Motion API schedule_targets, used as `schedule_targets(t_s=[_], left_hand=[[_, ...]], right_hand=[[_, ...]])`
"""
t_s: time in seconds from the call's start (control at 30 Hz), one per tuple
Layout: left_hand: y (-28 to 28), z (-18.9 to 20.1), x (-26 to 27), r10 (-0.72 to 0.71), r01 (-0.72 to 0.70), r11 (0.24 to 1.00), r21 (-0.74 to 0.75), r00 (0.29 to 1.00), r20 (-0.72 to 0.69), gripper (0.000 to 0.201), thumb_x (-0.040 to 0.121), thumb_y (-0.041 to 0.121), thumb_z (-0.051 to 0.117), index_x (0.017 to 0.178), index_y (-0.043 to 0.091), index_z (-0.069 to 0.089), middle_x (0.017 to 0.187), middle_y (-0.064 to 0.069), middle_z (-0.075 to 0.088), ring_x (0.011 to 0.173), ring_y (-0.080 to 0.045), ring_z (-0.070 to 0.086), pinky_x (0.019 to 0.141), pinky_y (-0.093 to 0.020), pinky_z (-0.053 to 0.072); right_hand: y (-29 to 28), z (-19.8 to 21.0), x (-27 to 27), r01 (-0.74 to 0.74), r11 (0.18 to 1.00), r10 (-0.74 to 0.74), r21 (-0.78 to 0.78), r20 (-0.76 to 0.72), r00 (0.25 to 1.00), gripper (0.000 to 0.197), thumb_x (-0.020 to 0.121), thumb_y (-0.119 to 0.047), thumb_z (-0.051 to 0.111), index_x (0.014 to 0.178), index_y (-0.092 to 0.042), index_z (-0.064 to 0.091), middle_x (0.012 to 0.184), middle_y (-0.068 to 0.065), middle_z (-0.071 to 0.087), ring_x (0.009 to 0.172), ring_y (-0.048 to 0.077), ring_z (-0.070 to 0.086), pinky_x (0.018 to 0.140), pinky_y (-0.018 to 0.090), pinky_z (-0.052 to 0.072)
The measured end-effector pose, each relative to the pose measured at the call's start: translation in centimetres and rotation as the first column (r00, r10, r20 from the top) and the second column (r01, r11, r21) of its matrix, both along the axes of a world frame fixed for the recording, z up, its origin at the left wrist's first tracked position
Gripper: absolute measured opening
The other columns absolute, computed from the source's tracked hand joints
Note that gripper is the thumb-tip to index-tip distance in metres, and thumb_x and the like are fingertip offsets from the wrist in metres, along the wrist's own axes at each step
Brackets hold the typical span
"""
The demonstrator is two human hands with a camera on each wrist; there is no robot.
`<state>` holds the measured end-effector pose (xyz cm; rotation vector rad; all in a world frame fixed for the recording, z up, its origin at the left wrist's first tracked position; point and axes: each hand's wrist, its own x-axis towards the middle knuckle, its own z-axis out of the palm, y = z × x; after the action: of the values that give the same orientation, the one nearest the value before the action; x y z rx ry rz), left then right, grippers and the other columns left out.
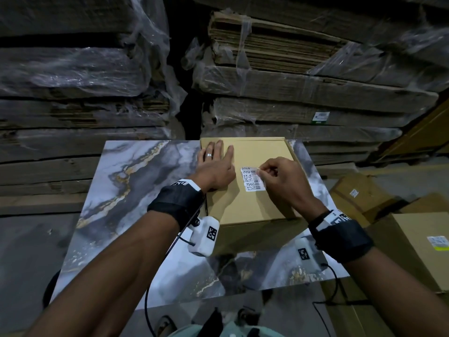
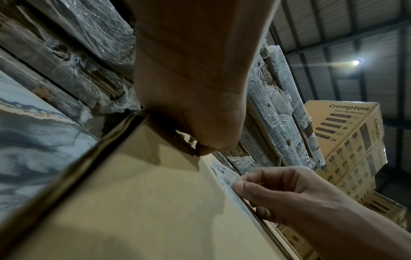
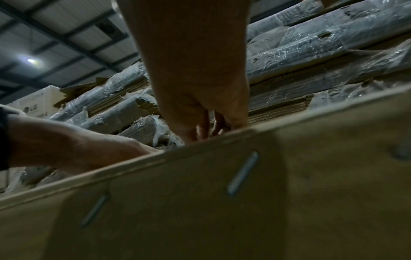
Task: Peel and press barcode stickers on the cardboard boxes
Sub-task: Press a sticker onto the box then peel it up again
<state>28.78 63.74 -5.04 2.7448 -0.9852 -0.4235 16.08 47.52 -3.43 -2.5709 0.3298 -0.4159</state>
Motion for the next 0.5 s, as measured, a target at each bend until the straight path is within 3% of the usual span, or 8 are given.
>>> schedule_targets(t_s=[0.07,0.13,0.2,0.33,0.43,0.5], left_hand=[[0.0,-0.1,0.0,-0.001,0.001,1.0,-0.006,1.0,0.001,0.062,0.105,0.034,0.028,0.161,0.023,0.004,0.169,-0.011,-0.01,0.155,-0.028,-0.011,0.123,-0.048,-0.006],[0.0,-0.2,0.1,0.001,-0.001,1.0,-0.007,1.0,0.006,0.061,0.105,0.034,0.027,0.161,0.023,0.005,0.169,-0.011,-0.01,0.155,-0.028,-0.011,0.124,-0.049,-0.005],[0.0,-0.3,0.1,-0.001,0.001,1.0,-0.003,1.0,0.005,0.062,0.105,0.035,0.027,0.161,0.023,0.003,0.169,-0.011,-0.011,0.155,-0.028,-0.012,0.124,-0.049,-0.005],[-0.1,-0.3,0.0,-0.002,0.002,1.0,-0.001,1.0,0.012,0.062,0.105,0.034,0.027,0.161,0.022,0.004,0.169,-0.012,-0.01,0.155,-0.029,-0.011,0.124,-0.049,-0.005],[-0.2,-0.2,0.0,-0.005,0.005,1.0,0.001,1.0,0.01,0.063,0.105,0.035,0.027,0.161,0.022,0.002,0.169,-0.012,-0.011,0.155,-0.03,-0.011,0.124,-0.049,-0.006],[-0.2,-0.2,0.0,-0.006,0.006,1.0,0.0,1.0,0.01,0.063,0.106,0.035,0.027,0.161,0.021,0.002,0.169,-0.013,-0.01,0.155,-0.03,-0.012,0.123,-0.049,-0.006]], right_hand=[[0.0,-0.1,0.5,0.007,0.999,-0.009,-0.05,-0.044,0.999,0.012,0.096,-0.019,0.067,0.092,-0.011,0.074,0.085,0.002,0.068,0.073,0.009,0.059,0.058,0.015,0.039],[0.1,0.2,1.1,-0.014,0.996,0.002,-0.091,-0.125,0.992,0.012,0.097,-0.02,0.064,0.092,-0.011,0.07,0.09,0.005,0.064,0.081,0.019,0.059,0.065,0.028,0.039],[0.3,0.8,1.9,-0.022,0.993,-0.006,-0.118,-0.238,0.971,0.013,0.098,-0.019,0.061,0.093,-0.01,0.069,0.092,0.006,0.065,0.085,0.023,0.06,0.067,0.033,0.042],[0.4,2.8,3.7,0.026,0.991,-0.077,-0.13,-0.405,0.911,0.016,0.093,-0.013,0.063,0.084,-0.008,0.075,0.083,0.011,0.072,0.083,0.03,0.067,0.067,0.031,0.045],[0.8,4.0,4.8,0.048,0.98,-0.137,-0.191,-0.484,0.865,0.016,0.088,-0.014,0.066,0.079,-0.005,0.076,0.069,0.009,0.064,0.076,0.029,0.064,0.065,0.028,0.043],[1.2,4.5,5.3,0.052,0.979,-0.145,-0.195,-0.504,0.852,0.016,0.086,-0.016,0.066,0.077,-0.005,0.075,0.068,0.007,0.067,0.073,0.026,0.066,0.065,0.03,0.05]])
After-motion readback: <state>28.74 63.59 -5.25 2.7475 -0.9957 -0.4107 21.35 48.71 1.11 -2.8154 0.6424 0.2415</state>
